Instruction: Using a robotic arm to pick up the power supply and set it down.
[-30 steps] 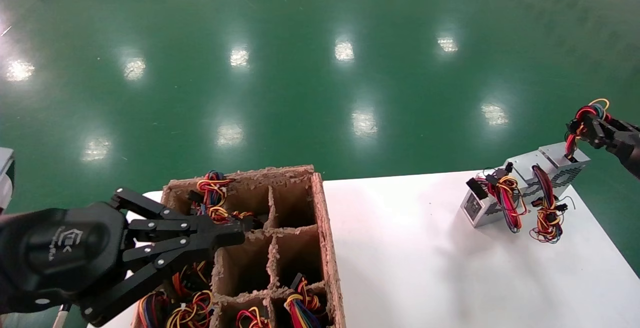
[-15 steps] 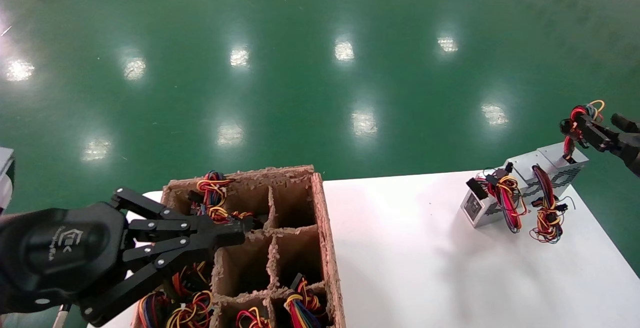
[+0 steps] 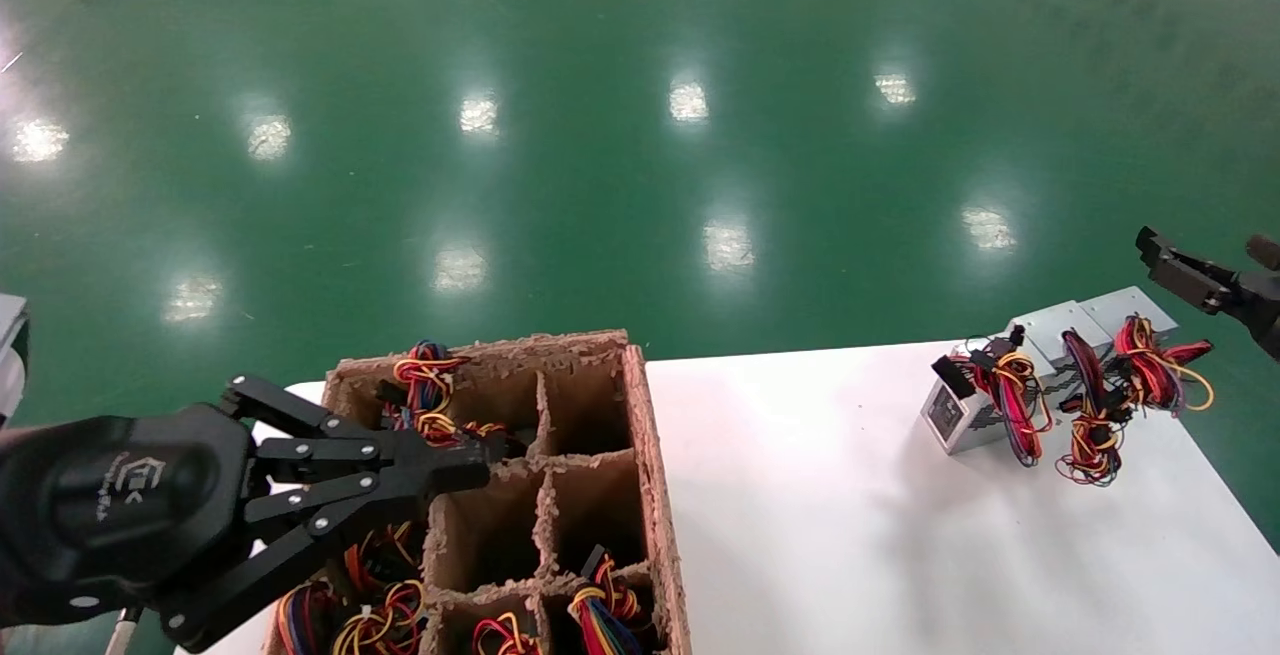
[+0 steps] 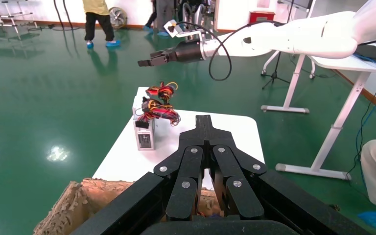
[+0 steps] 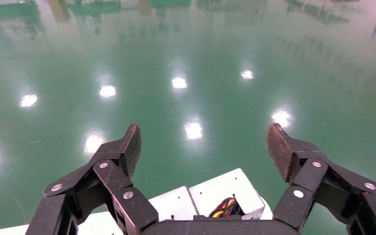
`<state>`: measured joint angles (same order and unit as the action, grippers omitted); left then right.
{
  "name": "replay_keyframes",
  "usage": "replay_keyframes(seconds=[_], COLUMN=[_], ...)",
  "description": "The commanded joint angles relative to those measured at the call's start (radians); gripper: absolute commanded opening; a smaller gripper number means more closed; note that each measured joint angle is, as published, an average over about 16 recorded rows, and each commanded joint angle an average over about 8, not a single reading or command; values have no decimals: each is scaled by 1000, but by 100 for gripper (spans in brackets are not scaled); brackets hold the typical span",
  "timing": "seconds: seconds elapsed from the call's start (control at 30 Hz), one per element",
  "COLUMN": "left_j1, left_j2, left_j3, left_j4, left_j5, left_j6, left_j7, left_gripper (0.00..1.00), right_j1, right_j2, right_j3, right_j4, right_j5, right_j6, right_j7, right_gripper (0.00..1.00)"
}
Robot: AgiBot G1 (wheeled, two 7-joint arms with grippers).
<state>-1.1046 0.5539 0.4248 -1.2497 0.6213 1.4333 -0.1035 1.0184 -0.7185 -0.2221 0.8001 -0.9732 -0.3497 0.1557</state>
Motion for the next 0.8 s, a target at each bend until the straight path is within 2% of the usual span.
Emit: replay_keyframes(seconds=[0.03, 0.33, 0.8], left_j1=[0, 0, 0], left_j2=[0, 0, 0], left_j3=[0, 0, 0], left_j4=[0, 0, 0], left_j5=[0, 0, 0], left_j6=[0, 0, 0], left_j7=[0, 0, 0], left_gripper=[0, 0, 0], right_j1=[-7, -26, -5], right_j2=[4, 23, 42], right_j3=[-1, 2, -12], right_j4=[18, 97, 190], right_j5=[1, 18, 74], right_j6=[5, -67, -328], right_j7=[7, -5, 5], right_gripper=[100, 100, 100])
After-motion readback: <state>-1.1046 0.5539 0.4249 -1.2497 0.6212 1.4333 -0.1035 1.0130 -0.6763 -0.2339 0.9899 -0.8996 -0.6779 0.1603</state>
